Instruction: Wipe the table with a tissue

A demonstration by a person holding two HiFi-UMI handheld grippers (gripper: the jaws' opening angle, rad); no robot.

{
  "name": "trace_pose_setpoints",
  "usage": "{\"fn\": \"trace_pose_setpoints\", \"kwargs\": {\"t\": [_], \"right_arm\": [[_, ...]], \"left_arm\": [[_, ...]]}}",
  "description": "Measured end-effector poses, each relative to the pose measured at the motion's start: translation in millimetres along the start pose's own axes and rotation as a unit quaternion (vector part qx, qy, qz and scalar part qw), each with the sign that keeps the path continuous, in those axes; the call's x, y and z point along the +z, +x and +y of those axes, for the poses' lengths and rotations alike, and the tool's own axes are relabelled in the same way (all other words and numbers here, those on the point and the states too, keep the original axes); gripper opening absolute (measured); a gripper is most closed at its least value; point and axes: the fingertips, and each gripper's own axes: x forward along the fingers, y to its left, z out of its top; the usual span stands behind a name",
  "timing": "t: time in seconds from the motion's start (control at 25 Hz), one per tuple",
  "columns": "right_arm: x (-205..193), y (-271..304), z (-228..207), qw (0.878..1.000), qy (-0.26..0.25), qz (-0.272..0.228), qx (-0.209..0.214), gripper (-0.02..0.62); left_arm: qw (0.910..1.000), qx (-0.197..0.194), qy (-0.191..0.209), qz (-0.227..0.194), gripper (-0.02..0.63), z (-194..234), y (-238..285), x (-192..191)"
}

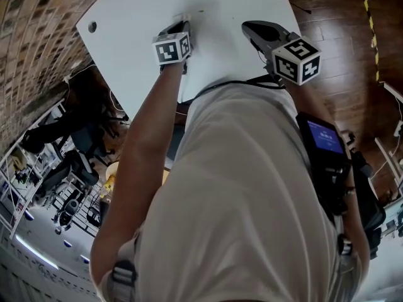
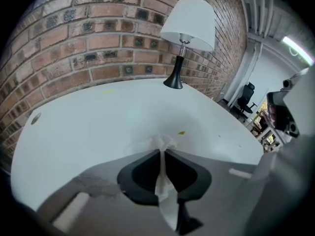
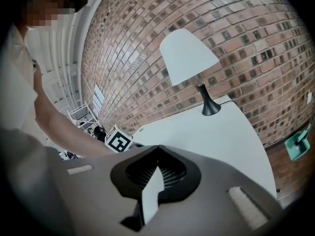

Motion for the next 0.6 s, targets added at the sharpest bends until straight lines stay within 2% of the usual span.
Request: {"fn": "trace_pose_setpoints", "kwargs": {"t": [0.12,0.24,0.32,0.44,0.6], "right_arm": [[0.7,-3.8,-3.0,1.000,0.000,-0.003,0.004,0.008],[1.7,-3.6,-3.8,1.000,0.002,-0.004,0.009,0.008],[4.7,-1.2,-3.4,1.000,0.002,-0.005,0.014,0.008],[9.6,-2.1,-7.1,1.000,0.000,-0.008,0.015,0.008],[14.3,-3.8,-13.1,1.000,-0.001,-0.014,0.012,0.008]], "left_arm": [[0.9994,-0.030,-0.010,0.016,0.035,-27.9,-5.0,-7.1],[0.9944,-0.101,-0.006,0.031,0.034,-62.5,-6.8,-16.9],[0.9923,-0.122,0.007,0.020,0.034,-74.3,-9.8,-19.2],[0.9934,-0.113,0.005,-0.017,0.034,-70.8,-15.2,-14.2],[0.9965,-0.061,-0.014,-0.054,0.034,-30.6,-20.5,4.5]]}}
